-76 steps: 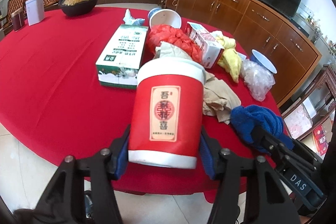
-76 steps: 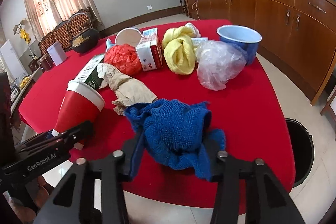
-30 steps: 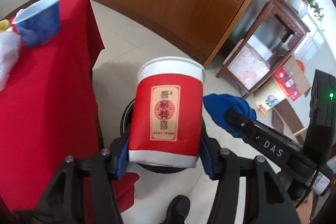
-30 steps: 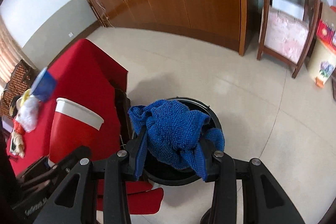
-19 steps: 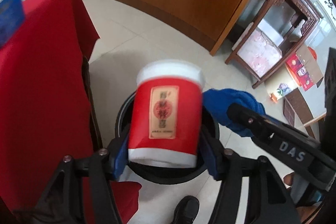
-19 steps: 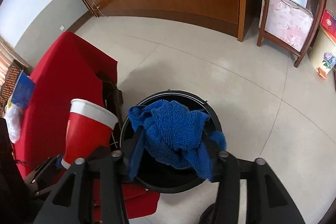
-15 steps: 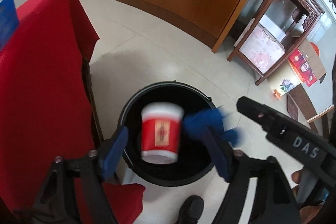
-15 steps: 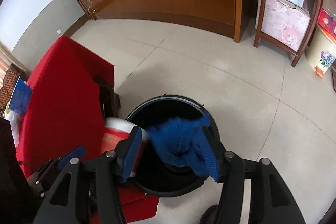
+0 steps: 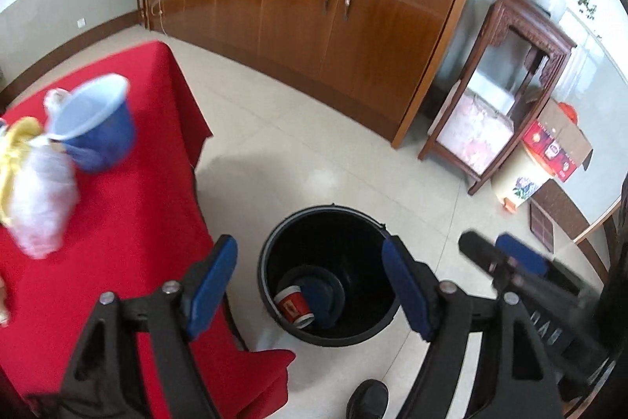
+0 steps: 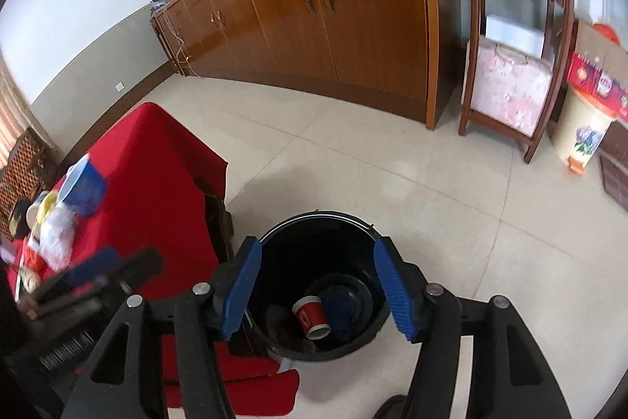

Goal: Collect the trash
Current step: 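Move both tools back toward the milk carton and beige paper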

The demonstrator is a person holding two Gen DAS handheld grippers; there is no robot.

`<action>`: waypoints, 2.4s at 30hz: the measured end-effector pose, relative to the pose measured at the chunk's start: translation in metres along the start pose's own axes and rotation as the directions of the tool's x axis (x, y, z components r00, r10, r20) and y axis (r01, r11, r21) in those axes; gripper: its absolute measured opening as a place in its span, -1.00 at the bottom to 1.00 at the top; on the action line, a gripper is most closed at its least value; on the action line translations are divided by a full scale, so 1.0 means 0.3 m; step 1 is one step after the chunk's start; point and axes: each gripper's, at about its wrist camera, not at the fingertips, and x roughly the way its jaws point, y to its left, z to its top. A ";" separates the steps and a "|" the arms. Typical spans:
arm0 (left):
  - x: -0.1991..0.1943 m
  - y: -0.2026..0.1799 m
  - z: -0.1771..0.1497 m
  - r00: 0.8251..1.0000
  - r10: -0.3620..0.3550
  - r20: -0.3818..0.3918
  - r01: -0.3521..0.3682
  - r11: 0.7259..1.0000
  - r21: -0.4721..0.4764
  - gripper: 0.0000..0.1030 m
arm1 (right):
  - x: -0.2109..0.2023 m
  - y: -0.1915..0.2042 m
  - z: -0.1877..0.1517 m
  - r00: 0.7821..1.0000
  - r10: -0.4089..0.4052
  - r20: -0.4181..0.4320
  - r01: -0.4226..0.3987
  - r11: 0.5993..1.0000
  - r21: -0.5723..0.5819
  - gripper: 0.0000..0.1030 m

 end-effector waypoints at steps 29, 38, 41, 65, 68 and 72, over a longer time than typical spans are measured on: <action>-0.582 0.600 -0.223 0.945 0.286 0.157 -0.237 0.933 -0.272 0.52 | -0.386 0.706 -0.209 0.950 0.308 0.060 -0.284 0.925 -0.254 0.42; -0.640 0.780 -0.299 0.915 0.379 0.141 -0.309 0.880 -0.360 0.52 | -0.361 0.901 -0.258 0.931 0.365 0.016 -0.340 0.881 -0.328 0.42; -0.637 0.829 -0.317 0.909 0.397 0.125 -0.325 0.866 -0.380 0.52 | -0.343 0.958 -0.272 0.924 0.382 0.000 -0.357 0.866 -0.351 0.42; -0.512 1.075 -0.314 0.906 0.421 0.050 -0.354 0.816 -0.457 0.52 | -0.037 1.324 -0.328 0.883 0.439 -0.165 -0.464 0.770 -0.438 0.42; -0.492 1.096 -0.310 0.906 0.422 0.044 -0.357 0.814 -0.458 0.52 | 0.003 1.351 -0.325 0.884 0.435 -0.173 -0.464 0.768 -0.441 0.42; -0.468 1.122 -0.307 0.909 0.415 0.034 -0.354 0.813 -0.461 0.52 | 0.055 1.379 -0.332 0.885 0.423 -0.194 -0.464 0.768 -0.442 0.42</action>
